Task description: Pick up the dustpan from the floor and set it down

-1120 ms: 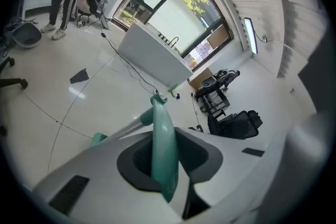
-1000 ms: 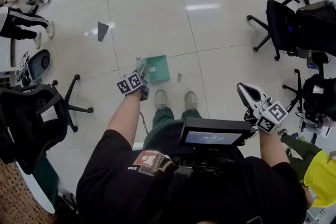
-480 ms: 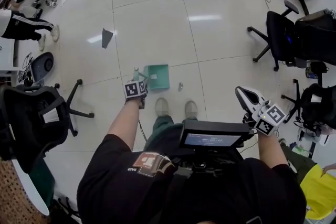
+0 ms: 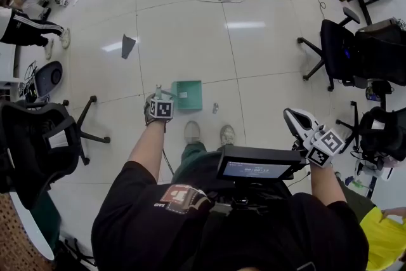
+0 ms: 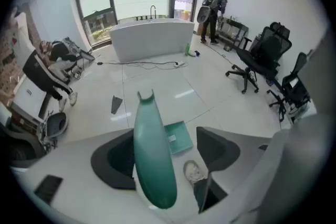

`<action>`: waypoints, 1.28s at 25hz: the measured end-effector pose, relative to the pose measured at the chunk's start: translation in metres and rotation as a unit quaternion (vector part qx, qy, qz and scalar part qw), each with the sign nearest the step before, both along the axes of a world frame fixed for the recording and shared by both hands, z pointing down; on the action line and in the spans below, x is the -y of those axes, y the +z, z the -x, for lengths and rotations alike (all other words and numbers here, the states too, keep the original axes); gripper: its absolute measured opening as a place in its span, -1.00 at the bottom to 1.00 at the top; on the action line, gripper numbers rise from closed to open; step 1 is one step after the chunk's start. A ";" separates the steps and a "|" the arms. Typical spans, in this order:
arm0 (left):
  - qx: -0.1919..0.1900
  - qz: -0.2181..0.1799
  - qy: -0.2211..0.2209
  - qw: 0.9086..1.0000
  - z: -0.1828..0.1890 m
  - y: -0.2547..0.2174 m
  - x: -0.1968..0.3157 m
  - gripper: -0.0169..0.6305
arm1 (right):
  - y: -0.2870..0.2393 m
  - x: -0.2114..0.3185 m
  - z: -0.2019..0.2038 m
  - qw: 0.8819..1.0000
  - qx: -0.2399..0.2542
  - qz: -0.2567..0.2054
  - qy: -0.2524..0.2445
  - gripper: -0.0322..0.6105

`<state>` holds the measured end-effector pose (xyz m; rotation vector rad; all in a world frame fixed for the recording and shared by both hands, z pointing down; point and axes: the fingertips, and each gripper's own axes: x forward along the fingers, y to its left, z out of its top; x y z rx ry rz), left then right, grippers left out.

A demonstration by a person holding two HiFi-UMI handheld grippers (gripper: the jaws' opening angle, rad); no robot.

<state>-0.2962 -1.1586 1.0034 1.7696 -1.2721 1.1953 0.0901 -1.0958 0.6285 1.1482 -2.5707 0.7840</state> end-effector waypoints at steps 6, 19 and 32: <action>0.004 -0.011 -0.007 1.000 0.004 -0.003 0.002 0.27 | 0.000 0.004 0.002 1.000 0.002 -0.002 -0.003 -0.87; -0.160 -0.229 -0.031 0.960 -0.090 -0.278 -0.076 0.16 | -0.116 -0.044 -0.074 0.996 0.046 -0.070 -0.037 -0.87; -0.352 -0.374 -0.086 0.853 -0.200 -0.503 -0.326 -0.92 | -0.202 -0.185 -0.139 0.974 0.119 -0.144 -0.128 -0.87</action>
